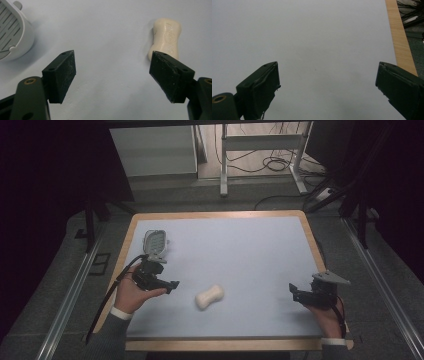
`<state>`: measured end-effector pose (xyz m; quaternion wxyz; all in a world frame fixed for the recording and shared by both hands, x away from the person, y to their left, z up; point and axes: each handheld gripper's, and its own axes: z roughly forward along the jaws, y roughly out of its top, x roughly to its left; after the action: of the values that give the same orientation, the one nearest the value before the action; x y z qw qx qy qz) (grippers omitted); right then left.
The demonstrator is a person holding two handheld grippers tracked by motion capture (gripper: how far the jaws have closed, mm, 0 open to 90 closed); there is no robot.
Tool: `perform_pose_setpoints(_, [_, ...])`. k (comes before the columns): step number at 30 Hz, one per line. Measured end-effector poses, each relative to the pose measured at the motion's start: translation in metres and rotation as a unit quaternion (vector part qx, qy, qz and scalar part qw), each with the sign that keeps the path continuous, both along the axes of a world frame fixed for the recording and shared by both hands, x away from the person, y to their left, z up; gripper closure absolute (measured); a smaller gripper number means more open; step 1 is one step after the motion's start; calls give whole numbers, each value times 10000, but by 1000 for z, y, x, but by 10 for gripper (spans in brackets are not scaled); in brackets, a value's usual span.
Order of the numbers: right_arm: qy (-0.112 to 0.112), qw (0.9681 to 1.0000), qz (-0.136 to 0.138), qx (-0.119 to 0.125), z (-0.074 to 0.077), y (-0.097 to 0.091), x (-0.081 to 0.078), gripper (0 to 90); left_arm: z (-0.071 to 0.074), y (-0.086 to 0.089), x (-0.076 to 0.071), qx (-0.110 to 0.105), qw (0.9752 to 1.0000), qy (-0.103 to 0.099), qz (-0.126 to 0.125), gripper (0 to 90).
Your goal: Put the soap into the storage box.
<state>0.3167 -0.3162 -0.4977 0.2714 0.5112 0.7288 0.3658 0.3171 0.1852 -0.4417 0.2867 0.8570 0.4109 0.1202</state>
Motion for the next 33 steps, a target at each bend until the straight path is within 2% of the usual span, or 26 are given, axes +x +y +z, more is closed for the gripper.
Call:
perform_pose_setpoints(4, [-1, 10000, -5, 2, 0, 0, 0, 52, 1, -6, 1, 37, 10000, 14, -62, 215])
perform_pose_setpoints(10, [12, 10000, -4, 2, -1, 0, 0, 52, -1, -28, 4, 174, 9994, 81, -282, 213])
perform_pose_setpoints(14, [2, 10000, 3, 6, 0, 0, 0, 51, -3, -35, 7, 198, 9992, 130, -328, 213])
perform_pose_setpoints(18, [6, 10000, -7, 4, 0, 0, 0, 51, -8, -49, 10, 293, 9984, 196, -445, 213])
perform_pose_setpoints(21, [9, 10000, -6, 4, -1, 0, 0, 51, -10, -54, 10, 282, 9981, 248, -494, 213])
perform_pose_setpoints(24, [5, 10000, 9, -8, 0, 0, 0, 52, -16, -67, 11, 381, 9970, 330, -582, 213])
perform_pose_setpoints(27, [8, 10000, 1, -23, -1, 0, 0, 51, -17, -71, 12, 417, 9966, 344, -624, 213])
perform_pose_setpoints(28, [9, 10000, 0, -20, -1, 0, 0, 51, -17, -76, 10, 426, 9967, 257, -643, 218])
perform_pose_setpoints(33, [24, 10000, -29, -11, -1, -1, 0, 51, -17, -87, 7, 522, 9954, 235, -766, 216])
